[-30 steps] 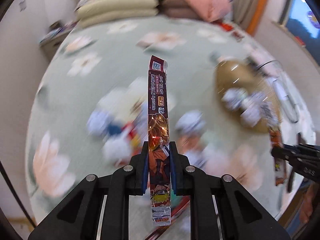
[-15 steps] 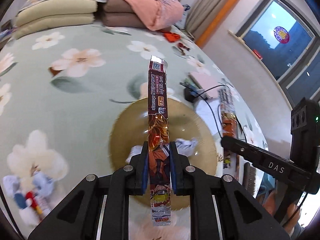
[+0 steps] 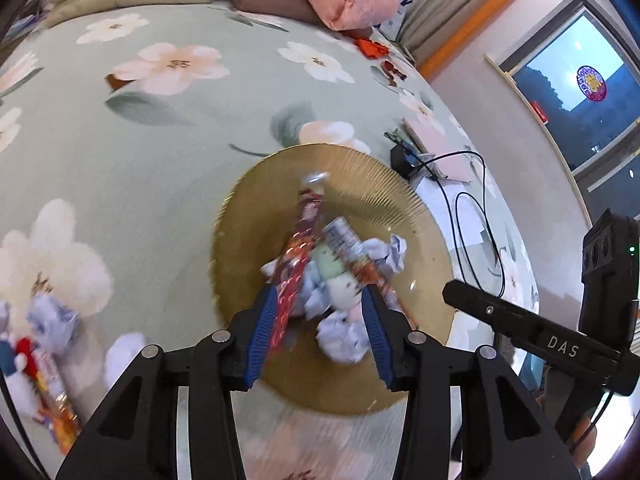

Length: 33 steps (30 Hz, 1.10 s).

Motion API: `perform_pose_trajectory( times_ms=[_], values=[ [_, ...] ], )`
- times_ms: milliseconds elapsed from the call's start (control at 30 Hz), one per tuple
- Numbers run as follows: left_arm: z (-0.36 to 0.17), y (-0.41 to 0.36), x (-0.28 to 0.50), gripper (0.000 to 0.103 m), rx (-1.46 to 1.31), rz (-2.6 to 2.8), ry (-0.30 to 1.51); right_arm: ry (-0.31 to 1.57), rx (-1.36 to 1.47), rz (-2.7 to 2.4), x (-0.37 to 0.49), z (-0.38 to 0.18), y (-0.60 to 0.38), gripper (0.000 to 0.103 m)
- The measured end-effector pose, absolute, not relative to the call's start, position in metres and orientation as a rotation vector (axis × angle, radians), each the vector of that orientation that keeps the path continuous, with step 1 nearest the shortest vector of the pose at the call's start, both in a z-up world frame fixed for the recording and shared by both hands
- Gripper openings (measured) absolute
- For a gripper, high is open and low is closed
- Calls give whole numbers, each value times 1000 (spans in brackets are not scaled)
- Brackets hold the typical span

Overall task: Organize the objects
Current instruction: 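Carry candy bar boxes in both grippers to the plate and release them, then grasp red candy bar with left gripper while right gripper grasps paper ball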

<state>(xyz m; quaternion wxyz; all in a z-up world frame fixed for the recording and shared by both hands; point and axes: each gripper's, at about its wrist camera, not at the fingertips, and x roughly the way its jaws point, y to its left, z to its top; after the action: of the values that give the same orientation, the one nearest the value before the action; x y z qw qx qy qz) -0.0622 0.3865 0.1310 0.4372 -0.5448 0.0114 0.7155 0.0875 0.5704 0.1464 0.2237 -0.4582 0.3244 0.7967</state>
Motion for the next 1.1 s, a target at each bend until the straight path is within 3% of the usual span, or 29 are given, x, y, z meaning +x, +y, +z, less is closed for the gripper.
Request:
perform_pose_trajectory(
  times_ms=[233, 300, 333, 600, 933, 1033, 1100],
  values=[
    [154, 304, -55, 45, -1372, 1849, 25, 938, -1376, 2261, 99, 141, 520, 53],
    [153, 275, -59, 67, -1446, 1864, -22, 946, -1409, 2275, 100, 140, 503, 53],
    [153, 264, -62, 68, -1462, 1894, -39, 952, -1428, 2281, 100, 139, 494, 53],
    [145, 161, -68, 68, -1576, 2055, -128, 958, -1546, 2376, 84, 140, 426, 53],
    [91, 128, -15, 65, -1654, 1921, 175, 953, -1876, 2335, 84, 93, 341, 62],
    [70, 127, 1, 59, -1664, 1853, 236, 895, -2045, 2291, 86, 66, 311, 62],
    [61, 126, 12, 45, -1665, 1795, 236, 857, -2114, 2274, 89, 52, 294, 62]
  ],
)
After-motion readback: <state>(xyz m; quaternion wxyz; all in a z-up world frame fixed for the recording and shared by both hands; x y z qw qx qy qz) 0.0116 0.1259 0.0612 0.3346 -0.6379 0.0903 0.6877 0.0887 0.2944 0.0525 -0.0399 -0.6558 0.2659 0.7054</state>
